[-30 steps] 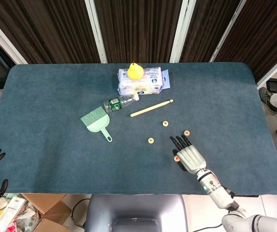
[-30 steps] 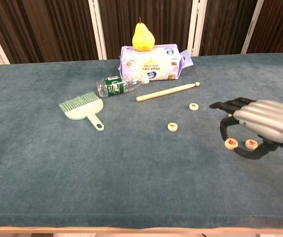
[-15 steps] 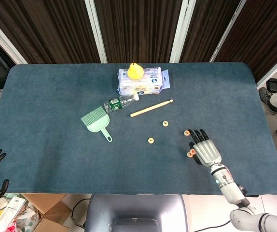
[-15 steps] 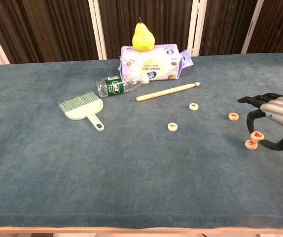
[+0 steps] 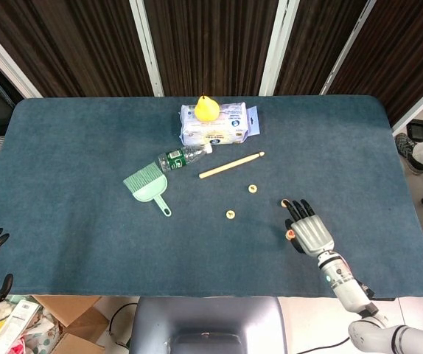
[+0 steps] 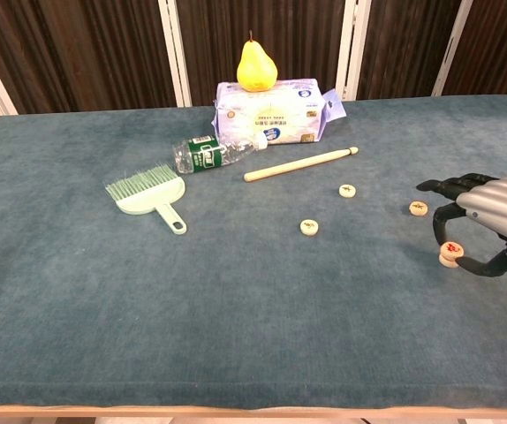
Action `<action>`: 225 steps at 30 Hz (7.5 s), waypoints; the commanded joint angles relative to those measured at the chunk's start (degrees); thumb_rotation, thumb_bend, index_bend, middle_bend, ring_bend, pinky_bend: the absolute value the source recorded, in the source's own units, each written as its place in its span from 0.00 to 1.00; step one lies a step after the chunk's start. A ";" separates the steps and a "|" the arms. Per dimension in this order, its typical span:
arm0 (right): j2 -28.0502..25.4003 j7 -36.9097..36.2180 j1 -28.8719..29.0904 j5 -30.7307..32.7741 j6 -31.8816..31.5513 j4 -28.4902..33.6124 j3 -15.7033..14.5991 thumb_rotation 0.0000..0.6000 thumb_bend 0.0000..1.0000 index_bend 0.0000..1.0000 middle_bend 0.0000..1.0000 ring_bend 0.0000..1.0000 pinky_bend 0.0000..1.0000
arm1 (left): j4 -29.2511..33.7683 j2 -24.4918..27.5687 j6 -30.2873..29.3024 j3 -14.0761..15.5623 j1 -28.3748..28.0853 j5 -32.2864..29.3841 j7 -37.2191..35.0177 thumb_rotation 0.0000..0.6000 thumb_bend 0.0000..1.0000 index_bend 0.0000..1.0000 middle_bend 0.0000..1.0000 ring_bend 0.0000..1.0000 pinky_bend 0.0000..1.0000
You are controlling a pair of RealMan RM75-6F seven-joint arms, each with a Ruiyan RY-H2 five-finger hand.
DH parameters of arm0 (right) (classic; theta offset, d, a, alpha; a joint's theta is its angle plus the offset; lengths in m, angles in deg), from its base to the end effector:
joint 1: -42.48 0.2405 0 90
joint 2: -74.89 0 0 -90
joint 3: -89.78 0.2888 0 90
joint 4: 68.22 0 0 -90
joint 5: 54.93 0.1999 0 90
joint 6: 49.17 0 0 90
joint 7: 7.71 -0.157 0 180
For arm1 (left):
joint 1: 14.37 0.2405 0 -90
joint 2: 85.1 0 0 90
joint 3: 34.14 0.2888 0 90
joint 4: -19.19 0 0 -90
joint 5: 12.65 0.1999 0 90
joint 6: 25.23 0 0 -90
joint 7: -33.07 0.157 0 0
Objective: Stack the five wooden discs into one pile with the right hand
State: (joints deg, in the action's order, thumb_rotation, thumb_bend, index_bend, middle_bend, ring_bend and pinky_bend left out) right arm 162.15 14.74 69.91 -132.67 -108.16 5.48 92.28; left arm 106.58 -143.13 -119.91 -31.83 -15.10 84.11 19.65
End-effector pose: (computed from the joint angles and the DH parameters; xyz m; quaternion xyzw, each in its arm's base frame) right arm -0.2953 -0.3141 0.0042 0.7784 -0.2992 0.2496 0.4923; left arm -0.3373 0.1520 0.2237 -0.6173 -0.3683 -0.4333 0.5437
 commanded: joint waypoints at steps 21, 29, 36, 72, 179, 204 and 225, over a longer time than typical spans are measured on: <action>-1.44 1.23 -0.32 1.58 -0.20 2.41 0.06 1.00 0.51 0.42 0.00 0.00 0.00 | 0.00 0.01 0.12 -0.05 -0.03 -0.11 -0.07 1.00 0.50 0.00 0.01 0.00 0.00; -2.62 -0.31 -0.08 1.75 -2.08 4.64 2.06 1.00 0.51 0.42 0.00 0.00 0.00 | 0.14 -0.02 0.43 -0.11 -0.22 -0.16 0.11 1.00 0.50 0.00 0.01 0.00 0.00; 0.93 2.97 4.33 4.45 0.05 6.62 6.40 1.00 0.51 0.42 0.00 0.00 0.00 | 0.34 -0.15 0.90 -0.14 -0.42 -0.27 0.81 1.00 0.50 0.00 0.01 0.00 0.00; 17.88 11.94 20.49 23.50 10.22 -8.40 11.26 1.00 0.49 0.53 0.00 0.00 0.00 | -0.46 0.67 -0.98 -0.10 0.66 -0.12 -1.34 1.00 0.50 0.00 0.01 0.00 0.00; -3.78 0.22 0.69 5.41 1.58 5.03 -2.45 1.00 0.49 0.46 0.01 0.00 0.00 | -0.25 0.14 -0.54 0.08 0.45 0.19 -0.45 1.00 0.50 0.00 0.01 0.00 0.00; -4.84 -1.11 2.44 10.37 0.45 5.09 5.45 1.00 0.49 0.44 0.01 0.00 0.00 | 0.04 0.23 -0.29 0.08 0.43 0.02 -0.11 1.00 0.50 0.00 0.01 0.00 0.00; 7.30 10.07 12.25 23.56 8.34 -10.09 9.31 1.00 0.49 0.48 0.02 0.00 0.00 | -0.29 0.34 -0.28 -0.05 0.43 -0.32 -0.91 1.00 0.50 0.00 0.01 0.00 0.00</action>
State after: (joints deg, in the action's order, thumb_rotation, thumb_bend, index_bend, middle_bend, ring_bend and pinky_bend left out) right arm 168.86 24.37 81.76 -109.62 -100.22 -3.89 101.69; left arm 106.29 -142.78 -120.20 -31.88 -14.67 83.79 18.73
